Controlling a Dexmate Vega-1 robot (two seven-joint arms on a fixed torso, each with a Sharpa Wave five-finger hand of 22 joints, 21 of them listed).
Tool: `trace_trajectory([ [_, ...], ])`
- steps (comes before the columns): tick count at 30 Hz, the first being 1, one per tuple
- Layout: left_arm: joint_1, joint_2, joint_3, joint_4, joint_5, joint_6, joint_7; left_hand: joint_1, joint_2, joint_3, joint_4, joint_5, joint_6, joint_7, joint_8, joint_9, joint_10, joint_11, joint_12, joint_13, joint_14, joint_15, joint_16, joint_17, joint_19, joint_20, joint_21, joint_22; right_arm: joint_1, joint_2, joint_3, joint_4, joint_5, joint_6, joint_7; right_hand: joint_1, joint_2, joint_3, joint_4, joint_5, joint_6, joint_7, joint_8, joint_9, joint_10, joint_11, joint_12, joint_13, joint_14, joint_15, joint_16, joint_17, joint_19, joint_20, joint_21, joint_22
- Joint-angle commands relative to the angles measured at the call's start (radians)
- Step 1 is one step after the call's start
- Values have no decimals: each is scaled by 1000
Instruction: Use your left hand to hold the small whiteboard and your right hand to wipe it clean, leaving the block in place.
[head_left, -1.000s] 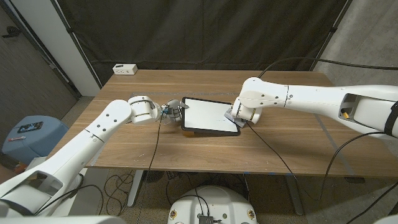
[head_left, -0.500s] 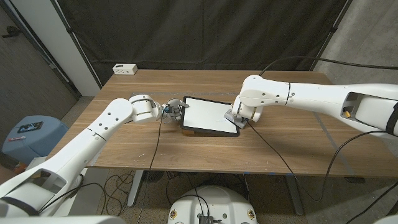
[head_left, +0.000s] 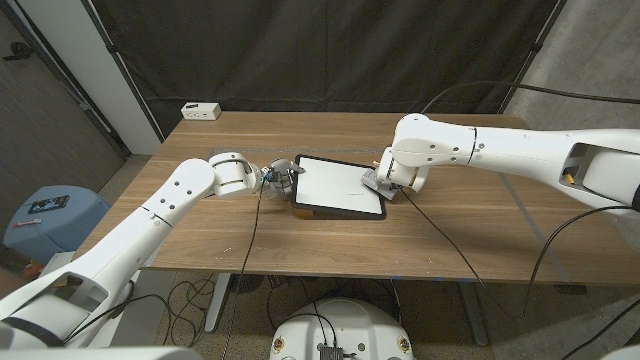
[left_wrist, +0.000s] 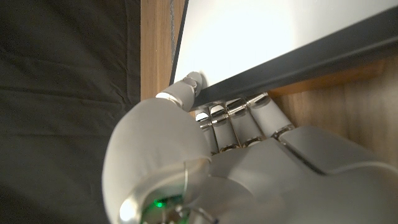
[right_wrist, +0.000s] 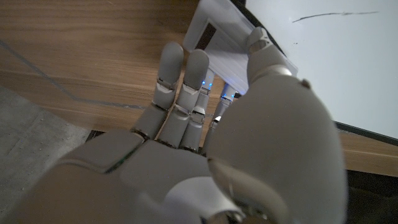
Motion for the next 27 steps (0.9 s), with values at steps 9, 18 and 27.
trace_trajectory([
  [9,18,6,-11,-26,-7,-15,30,-2,1,10,-1,5,11,-1,-1,2,8,0,1,0,9,-19,-1,3,-2,3,4,3,94,-69,-104,-48,-2,2,24,54,56,26,22,6,155,27,-1,23,148,-53,-5,40,5,-66,-7,9,5,-106,-2,5],
  [18,17,10,-9,-30,-3,-18,30,-2,1,10,0,5,9,-1,-1,2,4,-1,-1,0,6,-18,-3,3,-5,4,4,3,121,-87,-141,-60,-25,2,59,56,57,27,22,6,155,28,-3,24,150,-55,-8,41,6,-66,-8,10,3,-108,-2,5],
  [27,13,20,-14,-37,-3,-17,41,-4,1,10,1,4,9,-1,-2,2,3,-4,-1,0,4,-17,-3,4,-5,4,4,3,161,-107,-189,-64,-51,2,109,55,56,26,23,6,156,25,-5,25,146,-58,-11,44,5,-66,-10,12,2,-106,-2,5],
])
